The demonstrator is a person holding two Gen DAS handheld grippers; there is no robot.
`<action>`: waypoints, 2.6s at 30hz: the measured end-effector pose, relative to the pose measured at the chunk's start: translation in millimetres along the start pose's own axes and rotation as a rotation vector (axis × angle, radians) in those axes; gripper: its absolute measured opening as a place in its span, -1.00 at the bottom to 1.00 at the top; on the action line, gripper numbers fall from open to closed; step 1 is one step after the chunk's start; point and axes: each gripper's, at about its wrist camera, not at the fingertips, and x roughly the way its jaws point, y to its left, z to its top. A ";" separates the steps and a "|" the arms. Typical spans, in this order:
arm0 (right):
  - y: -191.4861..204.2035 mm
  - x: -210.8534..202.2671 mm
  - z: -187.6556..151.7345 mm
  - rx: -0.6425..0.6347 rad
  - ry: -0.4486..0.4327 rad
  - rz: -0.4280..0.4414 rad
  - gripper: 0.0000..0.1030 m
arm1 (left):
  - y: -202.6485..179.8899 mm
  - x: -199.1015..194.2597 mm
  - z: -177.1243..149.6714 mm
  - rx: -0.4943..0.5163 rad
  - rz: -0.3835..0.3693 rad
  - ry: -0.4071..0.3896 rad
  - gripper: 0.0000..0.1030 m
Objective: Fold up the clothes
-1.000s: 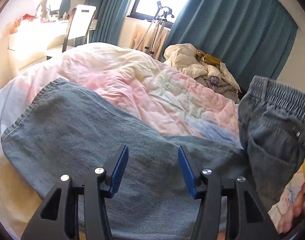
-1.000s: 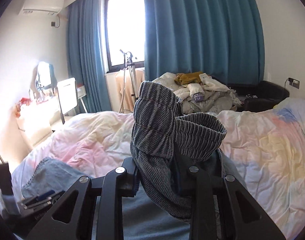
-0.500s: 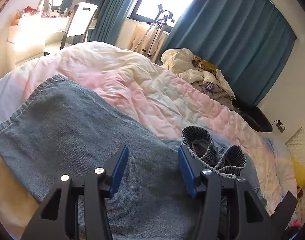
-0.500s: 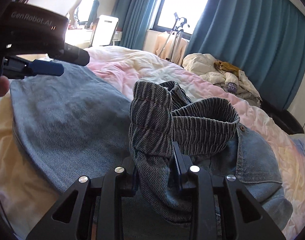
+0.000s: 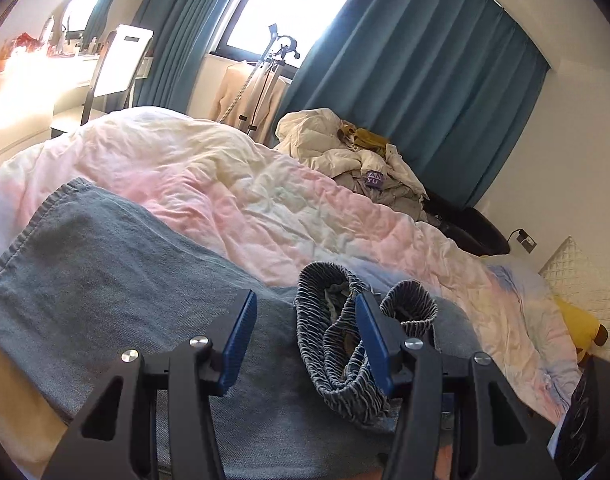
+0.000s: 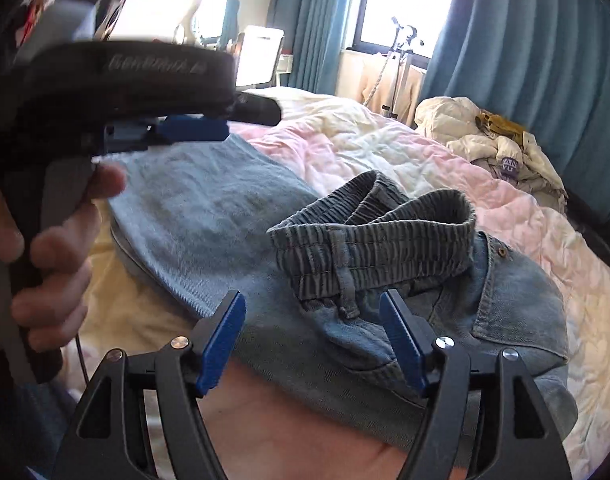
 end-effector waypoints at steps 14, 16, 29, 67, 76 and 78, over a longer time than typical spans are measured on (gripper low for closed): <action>-131.0 47.2 52.2 0.461 0.014 0.080 0.23 | -39.0 40.3 -28.2 0.169 -0.085 0.191 0.03; -133.2 58.9 52.5 0.452 0.027 0.075 -0.01 | -41.2 46.7 -32.3 0.180 -0.091 0.213 0.03; -141.9 85.6 40.4 0.472 -0.007 0.080 -0.56 | -46.9 77.1 -46.7 0.242 -0.024 0.322 -0.05; -94.8 130.6 61.0 0.314 -0.148 0.193 -0.25 | -33.9 68.4 -59.0 0.140 0.092 0.280 -0.68; -93.6 61.7 51.6 0.326 -0.142 0.127 -0.17 | -48.2 41.0 -59.3 0.220 0.125 0.231 -0.63; -94.1 46.0 46.8 0.343 -0.138 0.118 -0.17 | -47.6 32.4 -60.1 0.218 0.126 0.221 -0.62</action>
